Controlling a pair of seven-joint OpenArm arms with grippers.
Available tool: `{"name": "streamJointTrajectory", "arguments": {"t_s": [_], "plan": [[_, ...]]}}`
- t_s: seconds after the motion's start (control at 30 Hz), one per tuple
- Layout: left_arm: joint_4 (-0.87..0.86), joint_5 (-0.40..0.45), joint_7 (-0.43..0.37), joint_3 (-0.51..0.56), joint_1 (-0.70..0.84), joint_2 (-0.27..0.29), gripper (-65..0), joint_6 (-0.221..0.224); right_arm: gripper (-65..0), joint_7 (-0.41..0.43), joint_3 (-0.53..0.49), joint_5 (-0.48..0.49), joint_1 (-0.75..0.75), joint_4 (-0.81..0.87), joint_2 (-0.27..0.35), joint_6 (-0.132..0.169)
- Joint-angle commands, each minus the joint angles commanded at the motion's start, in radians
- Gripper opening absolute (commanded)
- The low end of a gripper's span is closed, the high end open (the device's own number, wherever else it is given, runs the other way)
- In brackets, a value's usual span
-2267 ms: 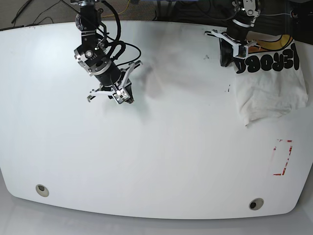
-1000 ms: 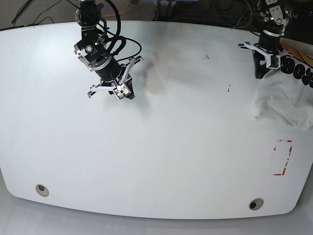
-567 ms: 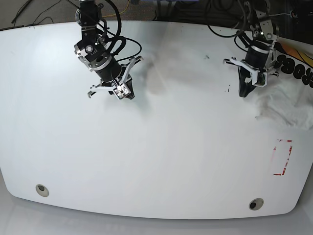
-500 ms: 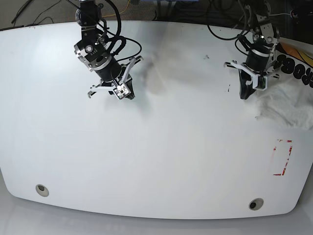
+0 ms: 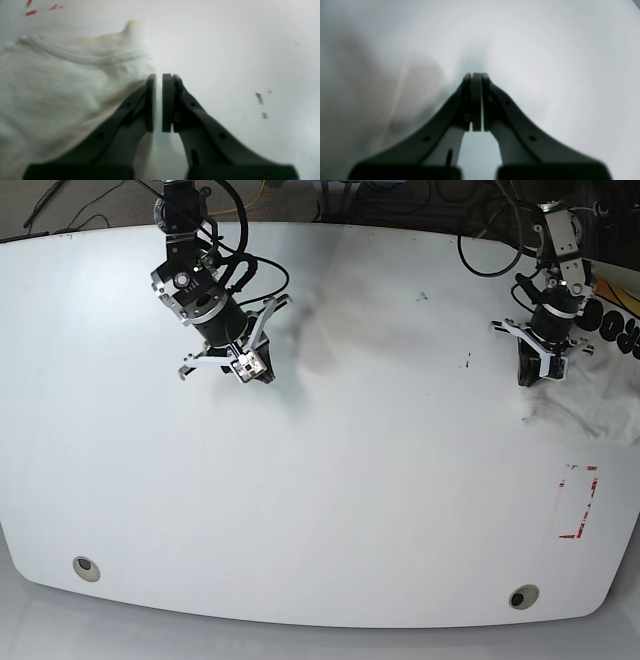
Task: Layout the t-shirt on the table in an organized manner, then fold the t-shirt properly
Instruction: 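Press the bundle at the table edge with the left gripper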
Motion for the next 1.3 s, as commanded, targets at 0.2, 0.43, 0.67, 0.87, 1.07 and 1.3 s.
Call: {"name": "streamJointTrajectory", "arguments": {"t_s": [0.2, 0.43, 0.67, 0.87, 1.07, 1.3], "plan": [[-0.028, 0.002, 0.000, -0.098, 0.002, -0.012, -62.0, -0.006, -65.0, 0.000, 0.000, 0.000, 0.000, 0.000, 0.000, 0.000], [-0.104, -0.005, 0.000, -0.163, -0.005, -0.077, -62.0, -0.008, -65.0, 0.000, 0.000, 0.000, 0.000, 0.000, 0.000, 0.000], [-0.158, -0.006, 0.000, -0.167, -0.006, -0.140, -62.0, -0.008, -65.0, 0.000, 0.000, 0.000, 0.000, 0.000, 0.003, 0.002], [-0.137, -0.008, 0.000, -0.167, -0.006, -0.140, -62.1, -0.009, -65.0, 0.000, 0.000, 0.000, 0.000, 0.000, 0.005, 0.002], [-0.054, -0.008, 0.000, -0.160, -0.006, -0.106, -62.1, -0.009, -65.0, 0.000, 0.002, 0.000, 0.000, 0.006, 0.005, 0.002], [0.107, -0.008, -0.002, -0.157, -0.006, -0.009, -62.1, -0.009, -65.0, 0.005, 0.034, -0.002, -0.006, 0.087, 0.006, 0.000]]}}
